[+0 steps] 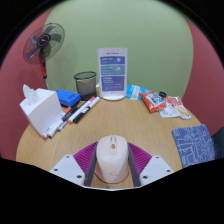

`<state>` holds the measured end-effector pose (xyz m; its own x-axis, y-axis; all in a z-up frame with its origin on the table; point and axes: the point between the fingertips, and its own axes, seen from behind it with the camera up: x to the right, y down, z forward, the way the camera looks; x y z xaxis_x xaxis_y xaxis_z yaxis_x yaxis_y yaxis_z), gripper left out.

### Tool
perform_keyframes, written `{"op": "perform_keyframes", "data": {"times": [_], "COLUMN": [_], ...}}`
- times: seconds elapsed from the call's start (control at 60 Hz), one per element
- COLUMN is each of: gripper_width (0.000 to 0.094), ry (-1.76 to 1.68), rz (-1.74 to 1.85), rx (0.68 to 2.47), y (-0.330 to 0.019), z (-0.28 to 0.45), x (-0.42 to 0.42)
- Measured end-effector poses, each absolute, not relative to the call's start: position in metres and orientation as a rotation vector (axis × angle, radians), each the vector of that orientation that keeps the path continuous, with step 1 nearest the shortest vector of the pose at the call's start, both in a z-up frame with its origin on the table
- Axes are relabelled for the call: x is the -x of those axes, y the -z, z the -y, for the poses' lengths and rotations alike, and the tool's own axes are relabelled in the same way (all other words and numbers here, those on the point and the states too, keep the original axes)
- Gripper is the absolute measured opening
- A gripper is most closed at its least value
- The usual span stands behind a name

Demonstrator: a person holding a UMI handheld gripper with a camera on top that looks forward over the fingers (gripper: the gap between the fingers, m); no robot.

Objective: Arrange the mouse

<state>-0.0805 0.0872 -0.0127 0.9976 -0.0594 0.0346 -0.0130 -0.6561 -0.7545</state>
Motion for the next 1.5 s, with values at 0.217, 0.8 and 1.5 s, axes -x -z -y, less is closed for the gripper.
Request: {"op": "perform_keyframes", "data": {"times": [0.217, 0.8, 1.5], "gripper_width": [0.0419, 0.0383, 0.0823], "ry": [0.076, 0.023, 0.054], "rz": [-0.145, -0.036, -0.010], "rx": [2.276, 1.848, 2.258], "y": [0.011, -0.271, -0.030], "z": [-0.087, -0.073, 0.006], "x": [0.079, -0.051, -0.245]}}
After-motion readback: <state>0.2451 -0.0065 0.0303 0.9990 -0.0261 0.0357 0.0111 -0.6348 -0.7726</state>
